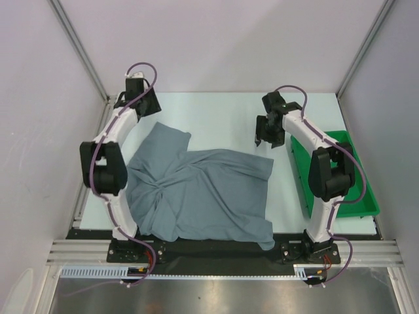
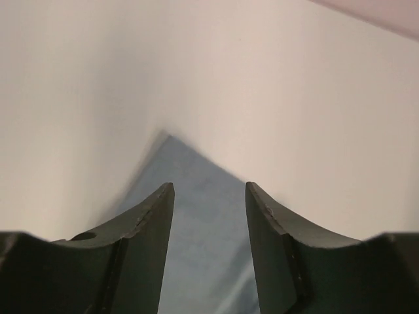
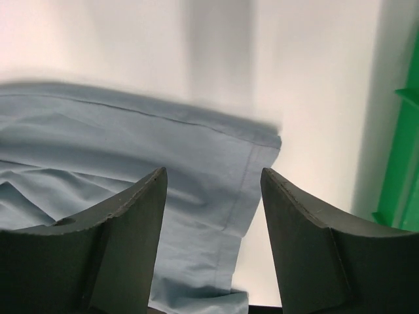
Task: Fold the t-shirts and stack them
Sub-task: Flatten the tshirt out
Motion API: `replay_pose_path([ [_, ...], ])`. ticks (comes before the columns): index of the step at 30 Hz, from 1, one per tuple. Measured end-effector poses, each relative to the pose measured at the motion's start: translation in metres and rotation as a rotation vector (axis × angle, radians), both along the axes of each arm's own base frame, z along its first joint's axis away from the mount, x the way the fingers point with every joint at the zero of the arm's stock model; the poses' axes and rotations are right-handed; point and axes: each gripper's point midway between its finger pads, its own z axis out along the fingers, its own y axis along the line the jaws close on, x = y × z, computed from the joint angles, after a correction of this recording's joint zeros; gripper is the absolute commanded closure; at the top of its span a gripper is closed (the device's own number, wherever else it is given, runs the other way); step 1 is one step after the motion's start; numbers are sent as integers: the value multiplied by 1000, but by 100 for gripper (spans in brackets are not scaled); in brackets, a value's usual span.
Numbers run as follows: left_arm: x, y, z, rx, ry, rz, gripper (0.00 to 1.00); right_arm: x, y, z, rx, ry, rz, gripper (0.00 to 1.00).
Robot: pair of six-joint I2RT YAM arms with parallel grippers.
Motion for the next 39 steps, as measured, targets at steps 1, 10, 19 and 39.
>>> replay_pose_path([
  [1, 12, 1, -8, 6, 7, -21, 47, 2, -2, 2, 0, 0, -6, 35],
  [10, 65, 23, -76, 31, 107, -111, 55, -3, -7, 1, 2, 21, -8, 35],
  [19, 56, 20, -100, 7, 164, -177, 57, -14, -22, -5, 6, 52, -30, 35],
  [39, 40, 19, -137, 10, 245, -206, 64, -28, -22, -8, 27, 66, -25, 35],
])
